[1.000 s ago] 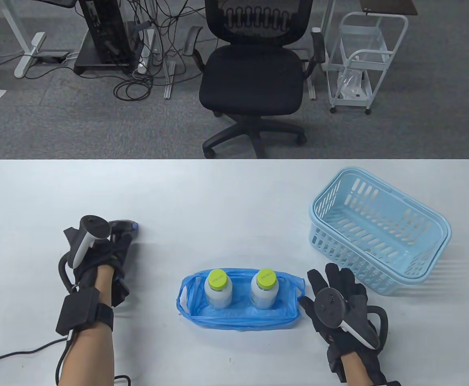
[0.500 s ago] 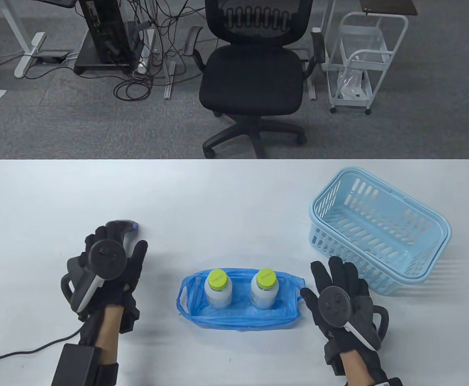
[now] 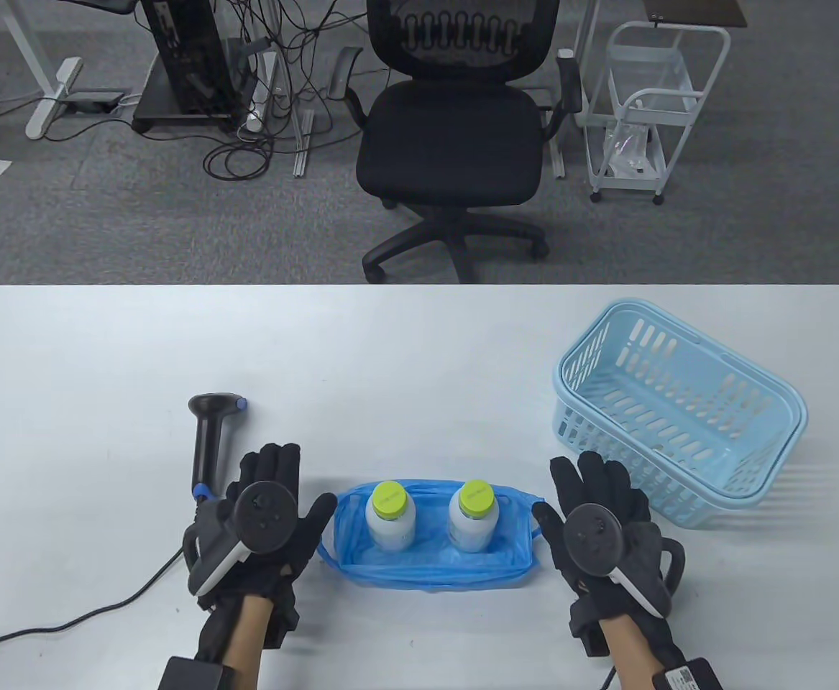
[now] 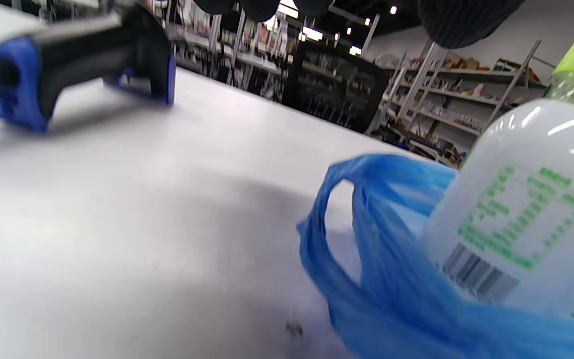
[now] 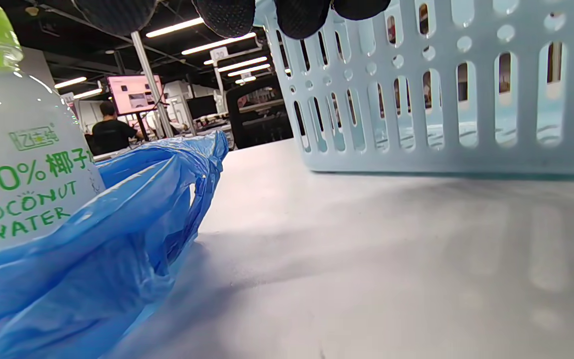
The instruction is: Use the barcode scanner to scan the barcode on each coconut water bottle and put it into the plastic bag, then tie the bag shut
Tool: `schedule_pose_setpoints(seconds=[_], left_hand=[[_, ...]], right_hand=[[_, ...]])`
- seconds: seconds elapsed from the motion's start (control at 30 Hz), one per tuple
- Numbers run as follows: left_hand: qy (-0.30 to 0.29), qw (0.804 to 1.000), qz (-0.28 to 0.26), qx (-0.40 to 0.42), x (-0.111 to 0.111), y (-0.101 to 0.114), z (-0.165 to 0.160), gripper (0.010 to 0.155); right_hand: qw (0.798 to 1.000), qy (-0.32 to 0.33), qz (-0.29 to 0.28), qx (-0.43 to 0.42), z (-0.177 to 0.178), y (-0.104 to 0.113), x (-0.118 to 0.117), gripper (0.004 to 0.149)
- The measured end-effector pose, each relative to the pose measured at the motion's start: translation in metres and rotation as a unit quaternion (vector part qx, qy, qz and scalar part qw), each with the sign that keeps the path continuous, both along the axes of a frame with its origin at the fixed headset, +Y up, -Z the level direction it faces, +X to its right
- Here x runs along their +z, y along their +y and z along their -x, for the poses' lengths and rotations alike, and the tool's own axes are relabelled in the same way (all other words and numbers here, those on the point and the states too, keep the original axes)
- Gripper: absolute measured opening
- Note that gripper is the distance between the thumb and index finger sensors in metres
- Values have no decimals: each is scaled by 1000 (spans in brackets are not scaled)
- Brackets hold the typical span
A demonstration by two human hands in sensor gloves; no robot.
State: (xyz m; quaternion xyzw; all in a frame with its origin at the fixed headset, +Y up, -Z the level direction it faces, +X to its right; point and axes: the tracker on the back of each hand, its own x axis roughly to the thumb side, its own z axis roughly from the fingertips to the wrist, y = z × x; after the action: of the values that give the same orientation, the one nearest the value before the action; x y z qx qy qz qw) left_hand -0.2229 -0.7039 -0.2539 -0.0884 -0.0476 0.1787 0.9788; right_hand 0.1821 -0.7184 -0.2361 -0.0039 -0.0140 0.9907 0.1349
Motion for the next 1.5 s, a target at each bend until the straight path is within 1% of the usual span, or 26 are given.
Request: schedule_pose_setpoints(seconds=[0.07,0.13,0.2,0.23,0.3,0.37,0.4,0.43,0.5,0.53,0.6,0.63,0.7,0.8,0.87,0.93,1.0,1.03,1.1,1.13,1.17,1.3,1.37,1.4,1.47,1.5], left_hand=[[-18,999,32,19,-5,-13,8,88],[-28,993,100,53,-10,-28,20,90],[-46,978,164,117,-12,-41,28,92],[-53,965,201,158,-12,-48,30,93],[-61,953,218,201,-13,-56,32,91],[-67,955,226,179,-15,-59,27,89],[-72,961,221,149,-15,-59,23,86],[-71,966,214,127,-16,-59,20,83],[-68,978,183,76,-17,-62,11,72],[-69,984,146,70,-19,-62,9,62],[-62,989,104,83,-21,-62,11,43],[-58,990,91,96,-21,-60,14,38],[-63,985,80,136,-22,-54,21,36],[-45,973,64,218,-22,-45,31,36],[-44,957,63,279,-21,-39,37,37],[-52,936,53,345,-20,-33,40,37],[-51,909,38,413,-17,-24,43,38],[-57,889,28,454,-16,-18,43,38],[-74,858,16,508,-14,-8,40,39],[-87,843,10,531,-13,-1,36,39],[-98,833,9,544,-13,3,32,39],[-127,767,-8,629,-11,23,13,39],[-133,740,-25,659,-12,33,3,41],[-142,736,-30,661,-13,38,-3,42],[-155,736,-36,658,-15,45,-13,43],[-156,739,-38,654,-16,48,-16,43]], right_hand=[[1000,-5,22,-18,-5,-3,-2,69],[997,-4,60,-38,-11,-9,-5,71],[991,8,115,-63,-16,-19,-9,77],[987,22,136,-83,-17,-24,-11,80],[981,35,162,-103,-15,-32,-14,85],[977,45,186,-92,-9,-40,-17,88],[978,45,192,-73,-7,-40,-17,88],[981,40,181,-63,-5,-39,-18,85],[984,28,166,-58,-2,-39,-20,72],[984,28,161,-68,-2,-40,-20,62],[984,18,145,-97,-5,-39,-21,45],[985,9,131,-115,-8,-37,-21,42],[982,-5,105,-157,-16,-30,-20,40],[969,-6,91,-229,-28,-21,-19,39],[960,9,98,-261,-33,-18,-19,39],[953,20,92,-290,-35,-12,-19,39],[941,43,90,-323,-36,-2,-18,40],[933,57,86,-345,-36,6,-17,40],[923,75,74,-370,-33,22,-16,41],[923,86,65,-368,-30,32,-15,42],[926,95,58,-360,-27,40,-14,42],[935,107,33,-337,-15,80,-13,44],[944,89,-18,-317,-5,102,-11,44],[948,78,-45,-305,1,113,-10,44],[949,70,-86,-295,14,127,-7,45],[949,68,-99,-291,18,131,-6,52]])
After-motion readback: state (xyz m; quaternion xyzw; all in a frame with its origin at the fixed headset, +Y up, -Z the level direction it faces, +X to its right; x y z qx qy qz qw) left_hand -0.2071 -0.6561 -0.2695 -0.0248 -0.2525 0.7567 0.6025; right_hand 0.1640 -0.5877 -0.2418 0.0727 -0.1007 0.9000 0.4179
